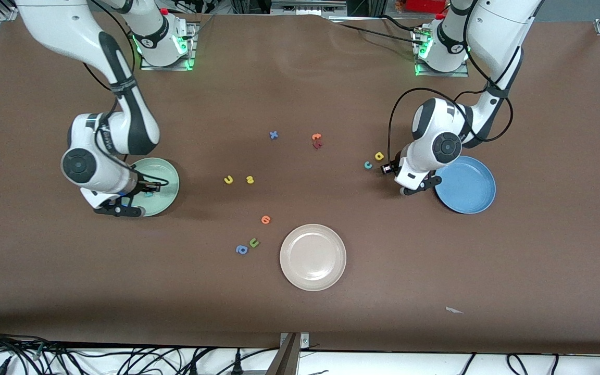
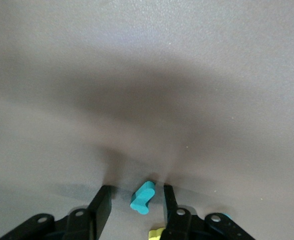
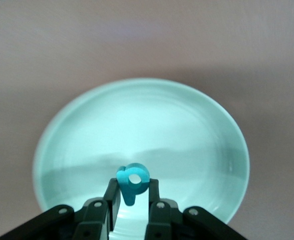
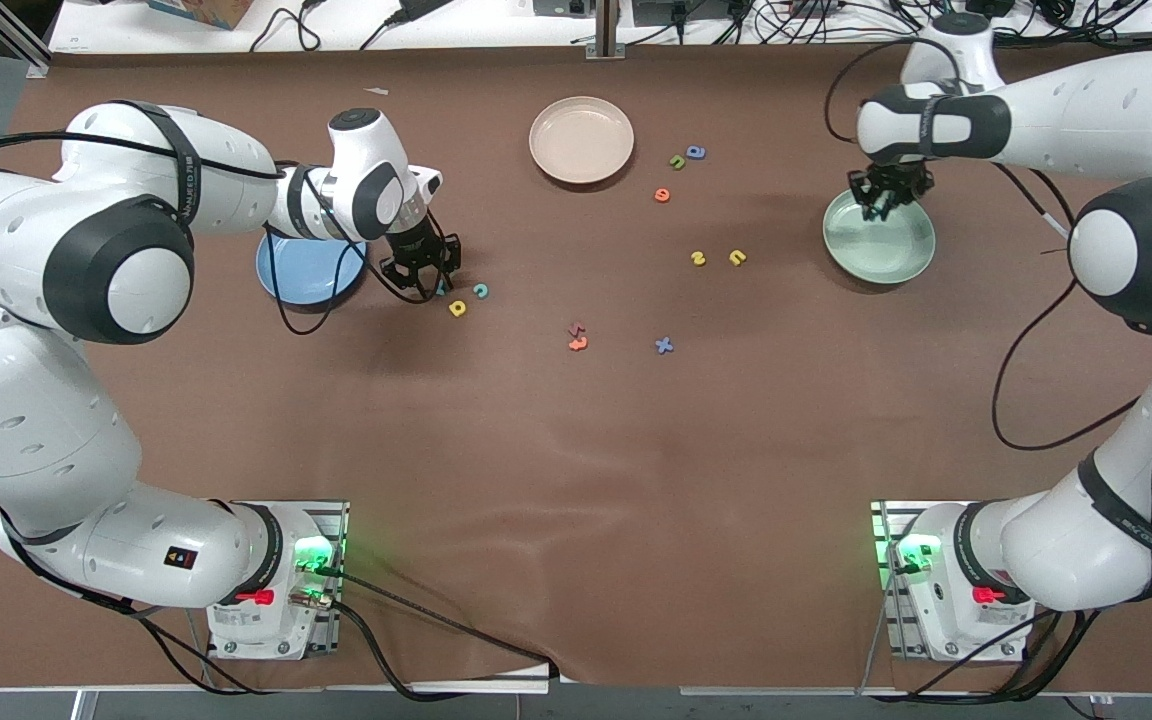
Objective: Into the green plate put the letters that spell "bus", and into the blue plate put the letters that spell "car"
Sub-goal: 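Set the teal letters on the green and blue plates with both grippers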
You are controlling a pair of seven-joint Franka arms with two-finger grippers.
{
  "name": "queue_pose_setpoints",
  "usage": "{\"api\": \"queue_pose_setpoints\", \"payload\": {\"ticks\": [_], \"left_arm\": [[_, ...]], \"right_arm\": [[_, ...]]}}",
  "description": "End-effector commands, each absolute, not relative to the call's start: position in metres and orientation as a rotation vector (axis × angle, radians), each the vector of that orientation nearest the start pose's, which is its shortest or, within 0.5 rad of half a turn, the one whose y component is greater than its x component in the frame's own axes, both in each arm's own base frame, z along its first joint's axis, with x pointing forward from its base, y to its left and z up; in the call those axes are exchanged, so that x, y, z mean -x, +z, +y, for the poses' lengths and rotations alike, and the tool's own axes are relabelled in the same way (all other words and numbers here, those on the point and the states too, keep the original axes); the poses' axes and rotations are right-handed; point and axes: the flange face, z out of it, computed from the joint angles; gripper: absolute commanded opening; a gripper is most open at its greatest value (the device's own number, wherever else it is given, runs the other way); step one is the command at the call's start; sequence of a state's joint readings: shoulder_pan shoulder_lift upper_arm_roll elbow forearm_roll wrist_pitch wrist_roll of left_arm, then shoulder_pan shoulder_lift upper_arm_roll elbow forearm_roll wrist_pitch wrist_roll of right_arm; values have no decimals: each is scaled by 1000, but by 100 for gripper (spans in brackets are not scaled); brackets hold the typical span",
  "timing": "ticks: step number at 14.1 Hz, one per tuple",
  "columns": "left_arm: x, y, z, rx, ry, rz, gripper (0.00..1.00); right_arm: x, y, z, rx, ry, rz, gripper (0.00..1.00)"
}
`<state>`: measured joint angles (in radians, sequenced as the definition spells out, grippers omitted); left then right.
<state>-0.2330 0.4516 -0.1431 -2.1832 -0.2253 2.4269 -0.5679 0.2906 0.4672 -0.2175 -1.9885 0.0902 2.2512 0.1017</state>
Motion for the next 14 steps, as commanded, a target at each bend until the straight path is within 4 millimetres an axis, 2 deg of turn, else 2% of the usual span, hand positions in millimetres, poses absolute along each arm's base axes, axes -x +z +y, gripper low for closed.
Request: {"api": "queue_pose_setpoints", "payload": {"ticks": [1, 2, 3, 6, 9, 10, 14], "left_arm": [[-497, 153, -204, 3136, 438, -641, 36], [-497, 153, -204, 3137, 435, -639, 35], [-498, 152, -203, 3135, 436, -639, 34], [-498, 150, -203, 3132, 438, -633, 29], [-498, 150, -203, 3133, 437, -628, 13], [-498, 150, -203, 3133, 437, -628, 9], [-502, 156, -201, 3140, 425, -622, 0]], "right_arm": [[-581, 195, 37, 3121, 344, 96, 19], [-581, 193, 33, 3114, 351, 120, 52], [-582, 194, 34, 3113, 346, 127, 100], [-591, 212, 46, 3109, 318, 107, 100], [-599, 231, 80, 3113, 312, 115, 100], [-597, 232, 99, 3114, 307, 114, 100], [-587, 240, 200, 3116, 265, 219, 100]]}}
